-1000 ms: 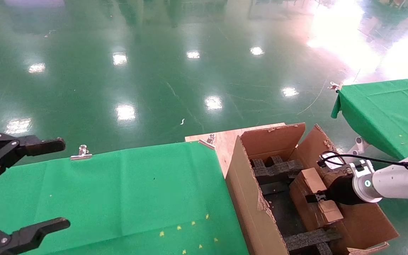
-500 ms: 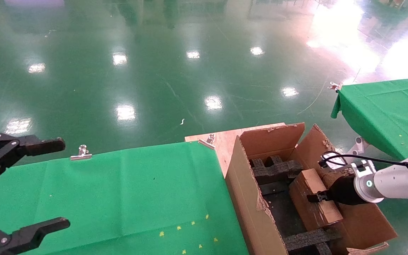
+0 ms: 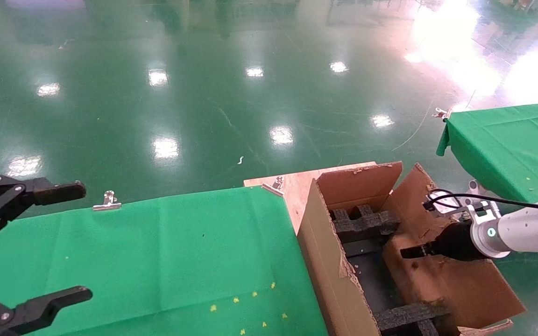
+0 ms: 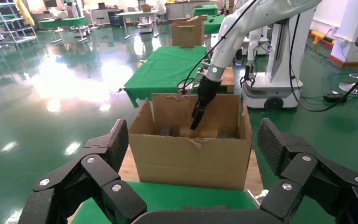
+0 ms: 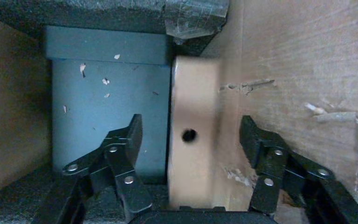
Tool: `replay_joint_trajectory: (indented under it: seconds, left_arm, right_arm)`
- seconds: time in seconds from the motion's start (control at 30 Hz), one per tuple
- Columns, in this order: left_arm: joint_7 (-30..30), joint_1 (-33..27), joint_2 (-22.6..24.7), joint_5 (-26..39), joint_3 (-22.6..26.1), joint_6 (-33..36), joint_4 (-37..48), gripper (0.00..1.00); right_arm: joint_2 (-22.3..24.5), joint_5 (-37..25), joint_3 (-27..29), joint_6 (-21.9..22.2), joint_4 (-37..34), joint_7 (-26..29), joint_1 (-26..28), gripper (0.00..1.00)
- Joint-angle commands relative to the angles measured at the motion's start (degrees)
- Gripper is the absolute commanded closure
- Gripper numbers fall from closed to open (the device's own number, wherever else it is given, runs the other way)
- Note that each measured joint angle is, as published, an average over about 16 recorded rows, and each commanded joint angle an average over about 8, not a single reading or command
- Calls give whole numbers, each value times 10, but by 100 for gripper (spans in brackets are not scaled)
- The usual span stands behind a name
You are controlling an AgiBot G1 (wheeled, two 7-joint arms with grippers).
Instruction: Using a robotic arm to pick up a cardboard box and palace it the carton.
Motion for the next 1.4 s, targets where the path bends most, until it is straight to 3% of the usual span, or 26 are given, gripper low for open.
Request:
replay_joint_trajectory:
  seconds: [0.03,0.4,0.73,1.0,1.4]
  left_arm:
    - [0,0,0,0,0,0,0,0]
    - [0,0,0,0,0,0,0,0]
    - [0,0,0,0,0,0,0,0]
    - [0,0,0,-1,1,0,0,0]
    - [0,0,0,-1,1,0,0,0]
  right_arm:
    - [3,-2,0,-1,2,1,4,0]
    - [25,-16,18,-5,55,-16,82,0]
    - [69,6,68,-34,185,-70,179,0]
    - [101,77,113,-70,256,-117,194,0]
    - [99,81,125,-76,255,-121,184,0]
